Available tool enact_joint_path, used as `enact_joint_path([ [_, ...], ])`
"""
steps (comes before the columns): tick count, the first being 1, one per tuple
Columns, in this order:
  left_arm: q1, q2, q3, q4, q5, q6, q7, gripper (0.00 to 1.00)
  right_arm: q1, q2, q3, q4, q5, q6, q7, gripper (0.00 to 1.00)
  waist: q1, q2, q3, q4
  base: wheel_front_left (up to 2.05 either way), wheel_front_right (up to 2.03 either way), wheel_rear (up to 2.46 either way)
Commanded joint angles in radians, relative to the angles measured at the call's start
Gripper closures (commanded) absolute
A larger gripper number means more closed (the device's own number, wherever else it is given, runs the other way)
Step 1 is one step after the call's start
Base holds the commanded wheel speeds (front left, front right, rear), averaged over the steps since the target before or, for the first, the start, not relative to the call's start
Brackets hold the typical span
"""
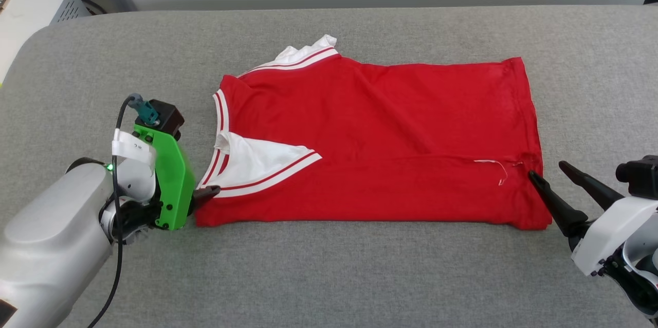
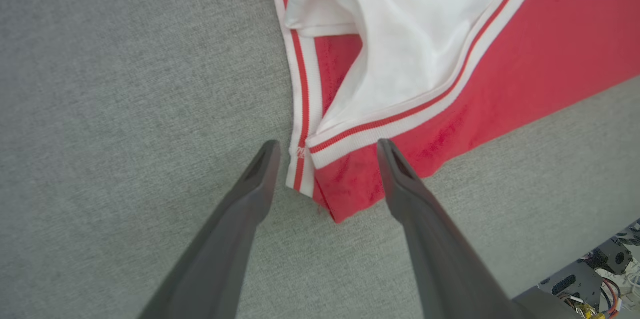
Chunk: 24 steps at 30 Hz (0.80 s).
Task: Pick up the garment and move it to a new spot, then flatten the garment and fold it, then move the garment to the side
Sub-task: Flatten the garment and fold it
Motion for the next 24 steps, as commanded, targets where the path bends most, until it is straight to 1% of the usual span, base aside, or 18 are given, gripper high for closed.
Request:
enact_joint_path([
  [1, -0.003, 0.006, -0.009, 0.013, -0.016, -0.003, 0.014, 0.00, 0.015, 0.008, -0.010, -0.008, -0.017, -0.001, 0.006, 0.00, 0.0000, -0.0001, 0.008, -0.008, 0.00, 0.00, 0.00],
  [4, 0.011, 0.006, -0.025, 0.044, -0.018, -0.003, 0.025, 0.00, 0.016, 0.018, -0.025, -0.017, -0.027, -0.001, 0.017, 0.00, 0.0000, -0.0001, 0.020, -0.019, 0.00, 0.00, 0.00],
  [8, 0.038, -0.010, -0.052, 0.086, -0.019, -0.003, 0.032, 0.00, 0.016, 0.030, -0.040, -0.026, -0.038, -0.001, 0.028, 0.00, 0.0000, -0.0001, 0.034, -0.029, 0.00, 0.00, 0.00],
  [13, 0.071, -0.053, -0.077, 0.122, -0.042, -0.003, 0.022, 0.00, 0.011, 0.044, -0.053, -0.032, -0.049, -0.001, 0.040, 0.00, 0.0000, -0.0001, 0.045, -0.033, 0.00, 0.00, 0.00],
  [15, 0.074, -0.065, -0.094, 0.127, -0.035, -0.003, 0.012, 0.00, 0.007, 0.044, -0.057, -0.034, -0.052, -0.001, 0.046, 0.00, 0.0000, -0.0001, 0.044, -0.031, 0.00, 0.00, 0.00],
  [16, 0.075, -0.070, -0.101, 0.128, -0.034, -0.003, 0.006, 0.18, 0.005, 0.044, -0.060, -0.036, -0.053, -0.001, 0.048, 0.00, 0.0000, -0.0001, 0.042, -0.030, 0.00, 0.00, 0.00],
  [17, 0.074, -0.072, -0.106, 0.130, -0.029, -0.003, -0.007, 0.74, 0.002, 0.042, -0.062, -0.038, -0.056, -0.001, 0.051, 0.00, 0.0000, -0.0001, 0.039, -0.029, 0.00, 0.00, 0.00],
  [18, 0.073, -0.074, -0.108, 0.134, -0.027, -0.003, -0.020, 1.00, -0.001, 0.039, -0.063, -0.040, -0.061, -0.001, 0.054, 0.00, 0.0000, -0.0001, 0.036, -0.028, 0.00, 0.00, 0.00],
  [20, 0.074, -0.075, -0.102, 0.143, -0.036, -0.003, -0.048, 1.00, -0.017, 0.025, -0.062, -0.046, -0.084, -0.001, 0.065, 0.00, 0.0000, -0.0001, 0.026, -0.029, 0.00, 0.00, 0.00],
  [24, 0.067, -0.051, -0.104, 0.132, -0.030, -0.003, -0.106, 1.00, -0.066, -0.017, -0.063, -0.079, -0.105, -0.001, 0.132, 0.00, 0.0000, -0.0001, 0.001, -0.031, 0.00, 0.00, 0.00],
])
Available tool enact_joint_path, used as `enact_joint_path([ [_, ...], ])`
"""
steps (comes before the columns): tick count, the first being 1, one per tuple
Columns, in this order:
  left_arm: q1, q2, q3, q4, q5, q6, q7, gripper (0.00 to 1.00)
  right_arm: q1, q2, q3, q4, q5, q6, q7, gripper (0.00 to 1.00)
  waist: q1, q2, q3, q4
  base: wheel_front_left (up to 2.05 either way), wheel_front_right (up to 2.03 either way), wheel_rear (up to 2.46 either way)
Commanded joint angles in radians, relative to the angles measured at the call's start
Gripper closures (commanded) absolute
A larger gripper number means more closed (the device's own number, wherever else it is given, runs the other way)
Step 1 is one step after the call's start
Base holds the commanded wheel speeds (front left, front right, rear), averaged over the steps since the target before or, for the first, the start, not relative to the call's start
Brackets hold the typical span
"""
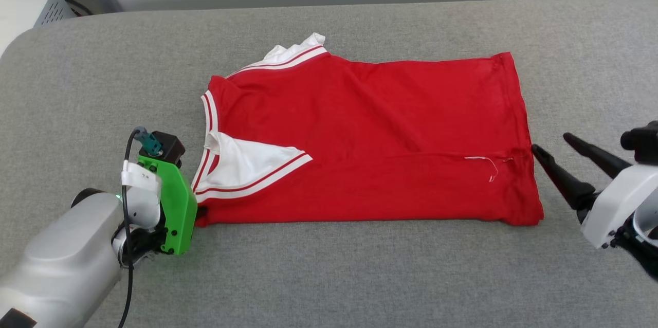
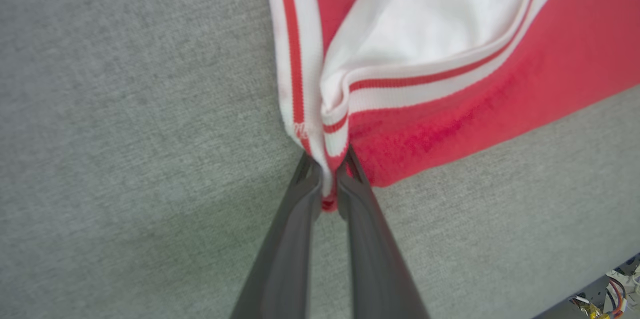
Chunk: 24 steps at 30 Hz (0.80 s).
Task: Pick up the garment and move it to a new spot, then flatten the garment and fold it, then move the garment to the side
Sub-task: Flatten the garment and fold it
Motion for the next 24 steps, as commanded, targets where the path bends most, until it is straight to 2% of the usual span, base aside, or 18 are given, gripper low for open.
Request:
enact_joint_path([
  [1, 0.030, -0.005, -0.009, -0.005, 0.001, -0.003, -0.019, 1.00, -0.031, -0.017, -0.006, -0.017, -0.059, -0.001, 0.026, 0.00, 0.0000, 0.0000, -0.017, 0.000, 0.00, 0.00, 0.00],
  [4, 0.021, 0.016, -0.009, -0.040, 0.013, -0.003, -0.067, 1.00, -0.063, -0.055, -0.006, -0.041, -0.057, -0.001, 0.108, 0.00, 0.0000, 0.0000, -0.030, 0.004, 0.00, 0.00, 0.00],
  [7, 0.014, 0.035, -0.007, -0.085, 0.023, -0.003, -0.106, 1.00, -0.084, -0.098, 0.008, -0.062, -0.031, -0.001, 0.240, 0.00, 0.0000, 0.0000, -0.041, 0.012, 0.00, 0.00, 0.00],
  [13, 0.002, 0.069, -0.004, -0.164, 0.064, 0.015, -0.150, 1.00, -0.105, -0.131, 0.022, -0.047, 0.030, -0.001, 0.497, 0.00, 0.0000, 0.0000, -0.045, 0.031, 0.00, 0.00, 0.00],
  [19, -0.001, 0.078, -0.010, -0.232, 0.084, 0.045, -0.150, 1.00, -0.106, -0.068, 0.022, 0.038, 0.051, -0.001, 0.629, 0.00, 0.0000, 0.0000, -0.021, 0.053, 0.00, 0.00, 0.00],
  [24, -0.011, 0.080, -0.011, -0.253, 0.097, 0.061, -0.151, 1.00, -0.125, 0.015, 0.026, 0.136, 0.029, -0.001, 0.631, 0.00, 0.0000, 0.0000, 0.011, 0.071, 0.00, 0.00, 0.00],
])
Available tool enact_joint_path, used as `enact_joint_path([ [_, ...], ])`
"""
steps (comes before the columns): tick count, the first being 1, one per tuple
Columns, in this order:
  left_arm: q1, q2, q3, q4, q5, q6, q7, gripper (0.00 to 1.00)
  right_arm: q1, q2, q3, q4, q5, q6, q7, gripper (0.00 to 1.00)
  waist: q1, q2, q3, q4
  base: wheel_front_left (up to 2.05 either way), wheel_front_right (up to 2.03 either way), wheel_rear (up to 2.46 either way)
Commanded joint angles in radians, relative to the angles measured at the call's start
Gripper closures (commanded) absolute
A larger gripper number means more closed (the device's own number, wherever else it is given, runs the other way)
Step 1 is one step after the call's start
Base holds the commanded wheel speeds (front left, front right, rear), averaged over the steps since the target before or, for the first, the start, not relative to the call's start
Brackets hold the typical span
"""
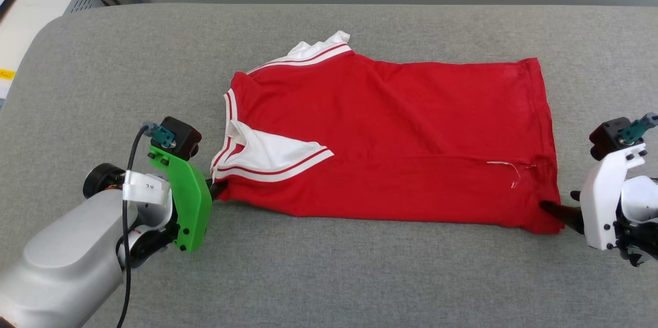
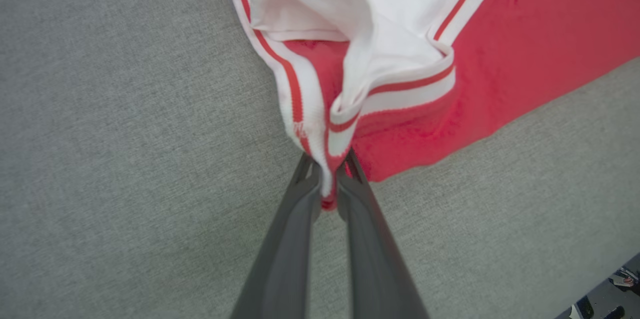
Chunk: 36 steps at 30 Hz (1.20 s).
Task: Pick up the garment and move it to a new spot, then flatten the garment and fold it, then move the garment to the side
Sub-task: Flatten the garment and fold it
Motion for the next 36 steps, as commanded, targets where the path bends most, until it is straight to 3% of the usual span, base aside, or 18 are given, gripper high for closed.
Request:
enact_joint_path([
  [1, -0.016, 0.000, 0.000, -0.004, 0.018, 0.010, -0.005, 1.00, -0.018, 0.018, 0.008, 0.025, -0.011, -0.001, -0.008, 0.00, 0.0000, 0.0000, 0.018, 0.013, 0.00, 0.00, 0.00],
  [10, -0.002, -0.021, -0.004, 0.019, 0.009, 0.018, -0.014, 1.00, 0.018, 0.109, 0.065, 0.175, -0.002, -0.001, -0.067, 0.00, 0.0000, 0.0000, 0.034, 0.023, 0.00, 0.00, 0.00],
  [11, 0.002, -0.022, -0.003, 0.024, 0.006, 0.019, -0.016, 1.00, 0.019, 0.112, 0.073, 0.176, 0.002, -0.001, -0.081, 0.72, 0.0000, 0.0000, 0.032, 0.021, 0.00, 0.00, 0.00],
  [12, 0.005, -0.022, -0.002, 0.028, 0.003, 0.019, -0.019, 1.00, 0.019, 0.113, 0.078, 0.176, 0.005, -0.001, -0.095, 1.00, 0.0000, 0.0000, 0.029, 0.018, 0.00, 0.00, 0.00],
  [22, 0.079, 0.017, 0.027, 0.006, -0.016, 0.061, -0.104, 1.00, 0.021, 0.041, 0.091, 0.084, 0.021, -0.001, -0.261, 1.00, 0.0000, 0.0000, -0.043, -0.010, 0.00, 0.00, 0.00],
  [28, 0.159, 0.089, 0.049, -0.121, -0.023, 0.130, -0.165, 1.00, 0.088, -0.023, 0.056, -0.035, 0.021, -0.001, -0.320, 1.00, 0.0000, 0.0000, -0.079, -0.012, 0.00, 0.00, 0.00],
  [36, 0.305, 0.167, 0.034, -0.318, -0.043, 0.252, -0.188, 1.00, 0.275, -0.074, -0.063, -0.169, -0.010, -0.001, -0.328, 1.00, 0.0000, 0.0000, -0.097, -0.007, 0.00, 0.00, 0.00],
])
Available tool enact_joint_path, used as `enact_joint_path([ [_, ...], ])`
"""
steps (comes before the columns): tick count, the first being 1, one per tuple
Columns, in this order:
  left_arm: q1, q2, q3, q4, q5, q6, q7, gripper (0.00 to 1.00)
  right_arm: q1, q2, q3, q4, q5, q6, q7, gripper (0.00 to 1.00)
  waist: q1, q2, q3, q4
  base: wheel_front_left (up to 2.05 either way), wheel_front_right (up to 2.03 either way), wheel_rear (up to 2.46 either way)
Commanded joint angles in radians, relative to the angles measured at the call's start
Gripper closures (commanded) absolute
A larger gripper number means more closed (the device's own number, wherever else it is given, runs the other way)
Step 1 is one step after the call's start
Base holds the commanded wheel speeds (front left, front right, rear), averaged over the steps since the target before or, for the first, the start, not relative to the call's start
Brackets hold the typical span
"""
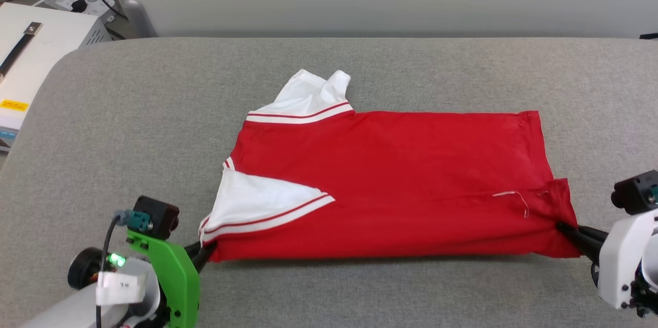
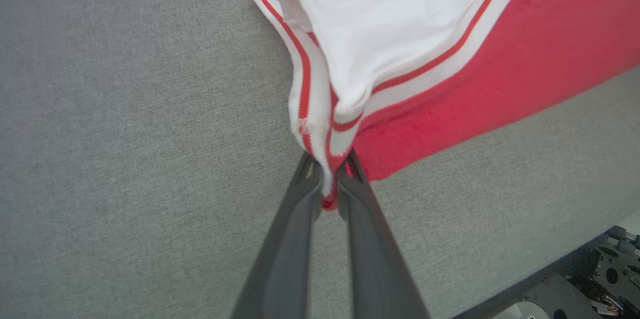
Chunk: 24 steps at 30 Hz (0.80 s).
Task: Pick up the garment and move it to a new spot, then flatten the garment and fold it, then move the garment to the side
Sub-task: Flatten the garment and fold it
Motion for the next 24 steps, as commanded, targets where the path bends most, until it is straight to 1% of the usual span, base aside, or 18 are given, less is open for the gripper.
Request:
enact_joint_path([
  [1, 0.034, 0.013, -0.002, -0.014, -0.016, 0.018, -0.011, 1.00, 0.038, -0.005, -0.026, -0.014, -0.012, -0.001, 0.002, 1.00, 0.0000, 0.0000, 0.001, 0.000, 0.00, 0.00, 0.00],
  [4, 0.080, 0.019, -0.009, -0.034, -0.030, 0.038, -0.025, 1.00, 0.114, 0.007, -0.088, -0.044, -0.026, -0.001, 0.023, 1.00, 0.0000, 0.0000, 0.006, 0.001, 0.00, 0.00, 0.00],
  [7, 0.107, 0.017, -0.013, -0.032, -0.044, 0.042, -0.033, 1.00, 0.169, 0.030, -0.135, -0.061, -0.042, -0.001, 0.044, 1.00, 0.0000, 0.0000, 0.015, 0.001, 0.00, 0.00, 0.00],
  [12, 0.114, -0.003, -0.019, 0.016, -0.059, 0.028, -0.030, 1.00, 0.205, 0.087, -0.177, -0.046, -0.063, -0.001, 0.086, 1.00, 0.0000, 0.0000, 0.041, -0.002, 0.00, 0.00, 0.00],
  [18, 0.095, -0.050, -0.023, 0.112, -0.065, -0.006, -0.030, 1.00, 0.184, 0.144, -0.189, 0.018, -0.080, -0.001, 0.083, 1.00, 0.0000, 0.0000, 0.061, 0.000, 0.00, 0.00, 0.00],
  [19, 0.090, -0.055, -0.025, 0.126, -0.060, -0.008, -0.032, 0.84, 0.181, 0.148, -0.188, 0.025, -0.085, -0.001, 0.079, 0.91, 0.0000, 0.0000, 0.062, 0.001, 0.00, 0.00, 0.00],
  [20, 0.085, -0.061, -0.024, 0.139, -0.054, -0.010, -0.038, 0.11, 0.176, 0.154, -0.188, 0.030, -0.088, -0.001, 0.069, 0.20, 0.0000, 0.0000, 0.063, 0.002, 0.00, 0.00, 0.00],
  [21, 0.081, -0.065, -0.020, 0.146, -0.053, -0.012, -0.046, 0.00, 0.173, 0.159, -0.190, 0.030, -0.089, -0.001, 0.060, 0.00, 0.0000, 0.0000, 0.062, 0.003, 0.00, 0.00, 0.00],
  [24, 0.068, -0.064, -0.006, 0.144, -0.044, -0.022, -0.078, 0.00, 0.167, 0.162, -0.199, 0.019, -0.112, -0.001, 0.015, 0.00, 0.0000, 0.0000, 0.052, 0.007, 0.00, 0.00, 0.00],
])
